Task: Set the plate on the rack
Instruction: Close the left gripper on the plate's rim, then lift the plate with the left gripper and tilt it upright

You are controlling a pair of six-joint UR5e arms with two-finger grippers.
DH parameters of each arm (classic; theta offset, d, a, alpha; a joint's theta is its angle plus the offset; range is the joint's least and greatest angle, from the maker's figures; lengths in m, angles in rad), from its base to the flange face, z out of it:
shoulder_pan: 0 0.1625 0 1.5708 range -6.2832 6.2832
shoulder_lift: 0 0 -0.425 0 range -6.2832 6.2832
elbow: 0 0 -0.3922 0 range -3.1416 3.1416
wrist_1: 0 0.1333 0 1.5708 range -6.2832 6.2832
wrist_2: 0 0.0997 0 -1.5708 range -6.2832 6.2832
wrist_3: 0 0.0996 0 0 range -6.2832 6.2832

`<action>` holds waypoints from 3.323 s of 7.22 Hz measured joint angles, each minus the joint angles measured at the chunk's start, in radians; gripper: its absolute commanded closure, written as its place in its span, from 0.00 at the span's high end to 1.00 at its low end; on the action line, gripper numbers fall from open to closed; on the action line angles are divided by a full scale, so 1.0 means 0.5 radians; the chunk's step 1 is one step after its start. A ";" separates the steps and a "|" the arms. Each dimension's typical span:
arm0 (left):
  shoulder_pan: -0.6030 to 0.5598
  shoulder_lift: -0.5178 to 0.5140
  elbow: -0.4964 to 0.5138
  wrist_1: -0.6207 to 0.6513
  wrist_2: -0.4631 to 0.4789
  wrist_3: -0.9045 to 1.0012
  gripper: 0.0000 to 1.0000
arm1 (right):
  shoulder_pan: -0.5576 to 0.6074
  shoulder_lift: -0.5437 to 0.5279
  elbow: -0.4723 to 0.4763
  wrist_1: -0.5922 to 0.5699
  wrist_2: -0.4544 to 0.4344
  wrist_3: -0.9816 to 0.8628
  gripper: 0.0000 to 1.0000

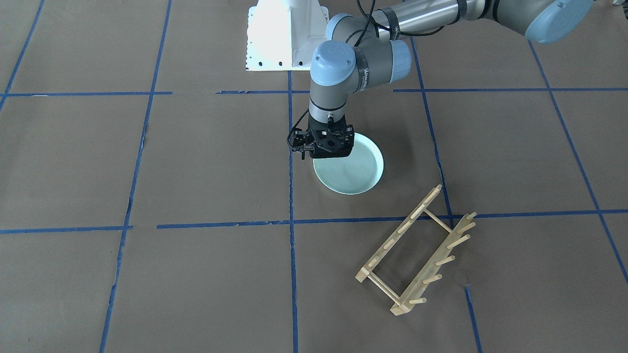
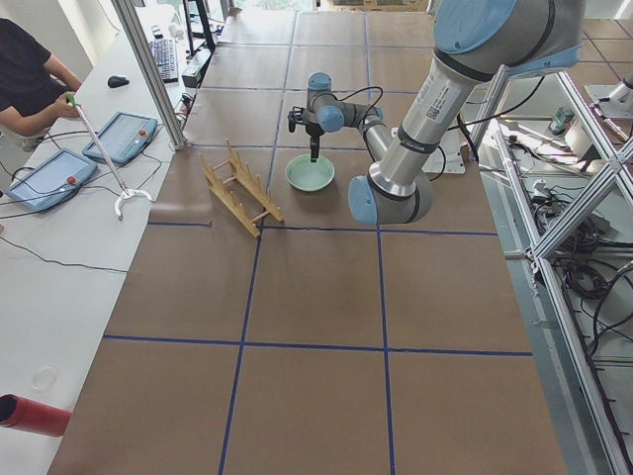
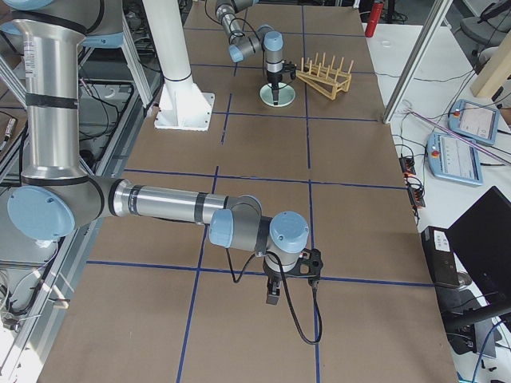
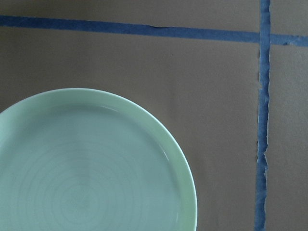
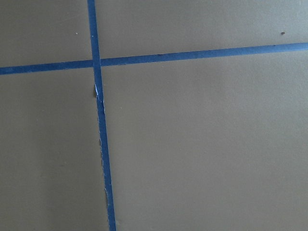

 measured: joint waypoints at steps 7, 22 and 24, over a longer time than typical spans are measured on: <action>0.043 -0.013 0.066 -0.056 0.037 -0.005 0.41 | 0.000 0.000 0.000 0.000 0.000 0.000 1.00; -0.704 -0.040 -1.063 0.349 -0.071 -0.231 0.00 | 0.000 0.000 -0.001 0.000 0.000 0.000 1.00; -0.909 -0.010 -0.924 -0.218 -0.081 -0.631 0.00 | 0.000 0.001 -0.001 0.000 0.000 0.000 1.00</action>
